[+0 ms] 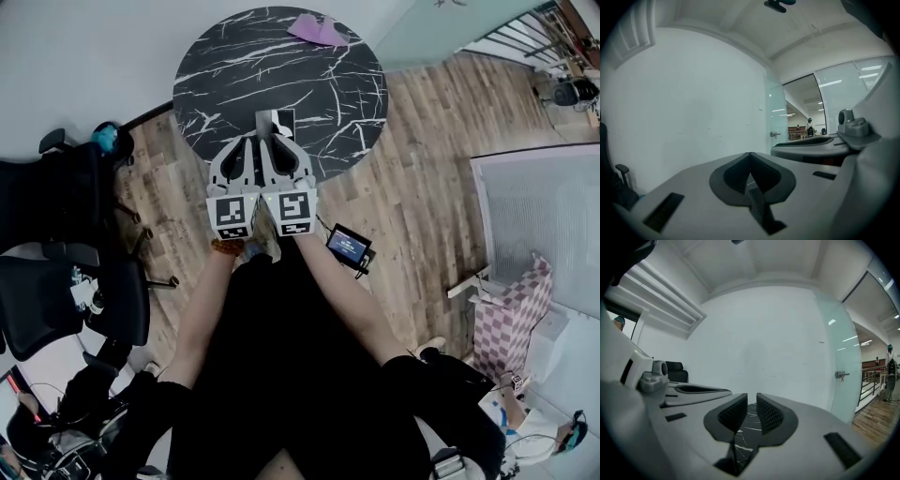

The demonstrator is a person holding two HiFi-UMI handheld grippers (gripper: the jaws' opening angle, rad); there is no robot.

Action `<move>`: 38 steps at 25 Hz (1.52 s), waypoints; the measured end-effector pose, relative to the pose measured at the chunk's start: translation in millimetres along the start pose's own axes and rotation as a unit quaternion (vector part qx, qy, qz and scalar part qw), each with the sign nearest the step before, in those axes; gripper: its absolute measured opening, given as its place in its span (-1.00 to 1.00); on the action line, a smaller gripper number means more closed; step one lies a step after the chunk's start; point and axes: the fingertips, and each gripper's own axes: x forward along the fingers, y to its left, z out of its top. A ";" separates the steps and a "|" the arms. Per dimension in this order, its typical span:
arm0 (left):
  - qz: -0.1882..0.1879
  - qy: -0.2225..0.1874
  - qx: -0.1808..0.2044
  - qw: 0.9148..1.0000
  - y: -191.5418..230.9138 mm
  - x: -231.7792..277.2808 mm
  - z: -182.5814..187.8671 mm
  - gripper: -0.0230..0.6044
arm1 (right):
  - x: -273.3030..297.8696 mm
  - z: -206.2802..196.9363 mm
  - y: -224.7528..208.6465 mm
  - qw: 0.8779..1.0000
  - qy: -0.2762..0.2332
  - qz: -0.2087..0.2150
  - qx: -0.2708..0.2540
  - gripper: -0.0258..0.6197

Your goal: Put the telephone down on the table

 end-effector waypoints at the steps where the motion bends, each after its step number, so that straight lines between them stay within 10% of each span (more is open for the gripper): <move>1: -0.001 -0.004 0.003 1.000 0.0 -5.5 1.4 -0.88 | -3.7 1.4 3.8 1.000 -0.003 -0.004 -0.004 -0.71; 38: -0.042 -0.051 0.044 0.997 -20.2 -122.1 12.6 -0.88 | -105.4 12.1 59.2 0.997 -0.055 -0.038 -0.028 -0.73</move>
